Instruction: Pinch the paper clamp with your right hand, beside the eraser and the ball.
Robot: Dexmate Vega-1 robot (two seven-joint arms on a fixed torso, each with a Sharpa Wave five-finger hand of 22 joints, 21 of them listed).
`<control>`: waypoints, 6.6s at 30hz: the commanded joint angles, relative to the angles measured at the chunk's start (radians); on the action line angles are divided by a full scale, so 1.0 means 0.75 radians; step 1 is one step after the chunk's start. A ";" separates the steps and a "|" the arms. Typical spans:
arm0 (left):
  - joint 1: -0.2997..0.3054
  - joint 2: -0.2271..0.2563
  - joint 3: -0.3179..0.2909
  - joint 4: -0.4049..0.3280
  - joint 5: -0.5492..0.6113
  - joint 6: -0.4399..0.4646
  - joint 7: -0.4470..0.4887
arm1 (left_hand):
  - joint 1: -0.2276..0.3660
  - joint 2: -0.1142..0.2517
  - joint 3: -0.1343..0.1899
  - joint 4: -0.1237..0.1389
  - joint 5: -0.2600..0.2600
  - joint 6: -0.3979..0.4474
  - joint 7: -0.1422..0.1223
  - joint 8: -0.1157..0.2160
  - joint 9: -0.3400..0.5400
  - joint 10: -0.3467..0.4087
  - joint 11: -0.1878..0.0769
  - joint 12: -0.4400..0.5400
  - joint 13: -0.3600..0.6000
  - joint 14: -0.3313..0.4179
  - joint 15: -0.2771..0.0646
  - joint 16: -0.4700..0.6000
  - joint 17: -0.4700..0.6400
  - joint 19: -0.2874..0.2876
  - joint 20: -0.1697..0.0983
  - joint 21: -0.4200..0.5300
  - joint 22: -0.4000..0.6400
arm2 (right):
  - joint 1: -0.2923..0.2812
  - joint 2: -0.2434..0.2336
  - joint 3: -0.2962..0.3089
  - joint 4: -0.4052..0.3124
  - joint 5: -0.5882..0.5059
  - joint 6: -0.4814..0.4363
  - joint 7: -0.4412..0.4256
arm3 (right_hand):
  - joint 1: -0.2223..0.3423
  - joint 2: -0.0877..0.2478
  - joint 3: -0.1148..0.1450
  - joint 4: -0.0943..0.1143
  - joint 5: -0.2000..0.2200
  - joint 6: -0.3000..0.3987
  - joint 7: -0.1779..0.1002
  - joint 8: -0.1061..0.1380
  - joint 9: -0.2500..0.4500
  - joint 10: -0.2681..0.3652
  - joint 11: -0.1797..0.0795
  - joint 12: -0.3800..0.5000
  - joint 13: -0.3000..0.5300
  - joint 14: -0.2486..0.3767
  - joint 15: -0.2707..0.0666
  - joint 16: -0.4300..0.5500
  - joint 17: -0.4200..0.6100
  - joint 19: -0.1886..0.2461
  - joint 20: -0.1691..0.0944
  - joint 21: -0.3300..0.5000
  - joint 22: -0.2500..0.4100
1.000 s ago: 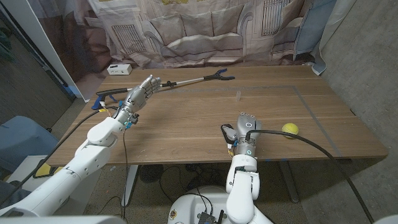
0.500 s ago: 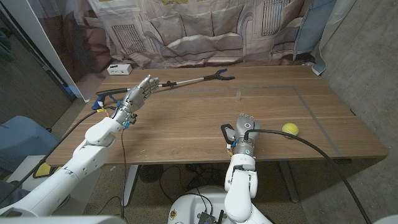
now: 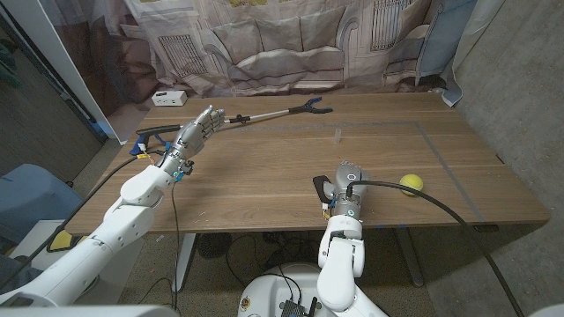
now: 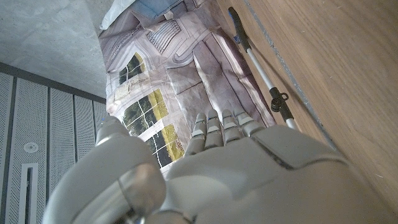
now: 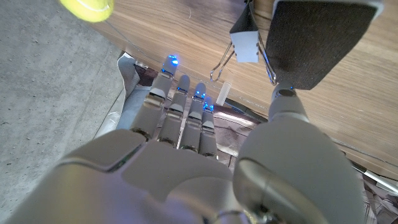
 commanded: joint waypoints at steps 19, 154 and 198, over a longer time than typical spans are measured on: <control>-0.050 -0.035 0.026 0.064 -0.018 0.012 -0.035 | 0.003 -0.001 0.011 -0.005 -0.002 0.019 0.019 0.001 0.003 0.020 -0.004 -0.001 0.004 0.011 -0.002 -0.003 0.002 -0.004 0.010 -0.006 0.006 | -0.013 0.026 0.033 0.003 -0.005 0.036 0.039 | 0.024 0.006 0.015 0.009 -0.021 -0.011 -0.003 0.003 0.006 -0.001 -0.004 0.020 0.015 -0.010 0.004 -0.012 0.010 -0.001 0.002 0.001 0.001; -0.096 -0.075 0.062 0.111 -0.021 0.058 -0.032 | 0.014 0.013 0.041 -0.019 -0.003 0.028 0.015 -0.003 0.003 0.021 -0.004 -0.010 0.005 0.012 -0.005 -0.006 0.001 -0.009 0.021 -0.007 0.006 | -0.009 -0.024 0.082 -0.120 0.136 0.068 0.058 | 0.122 0.097 0.069 -0.004 -0.014 0.229 -0.069 0.034 0.009 0.244 -0.072 0.223 0.070 0.156 -0.090 0.025 0.045 0.151 -0.026 0.021 0.000; -0.066 -0.065 0.043 0.047 -0.004 0.069 0.048 | 0.022 0.015 0.054 -0.027 -0.006 0.030 0.014 -0.003 0.004 0.019 -0.007 -0.013 0.005 0.010 -0.004 -0.006 0.001 -0.013 0.025 -0.008 0.006 | 0.017 -0.205 0.051 -0.292 0.600 0.032 -0.364 | 0.334 0.089 0.132 -0.037 -0.020 0.338 -0.112 0.036 0.011 0.347 -0.129 0.284 0.052 0.175 -0.058 0.006 0.034 0.158 -0.017 0.005 -0.001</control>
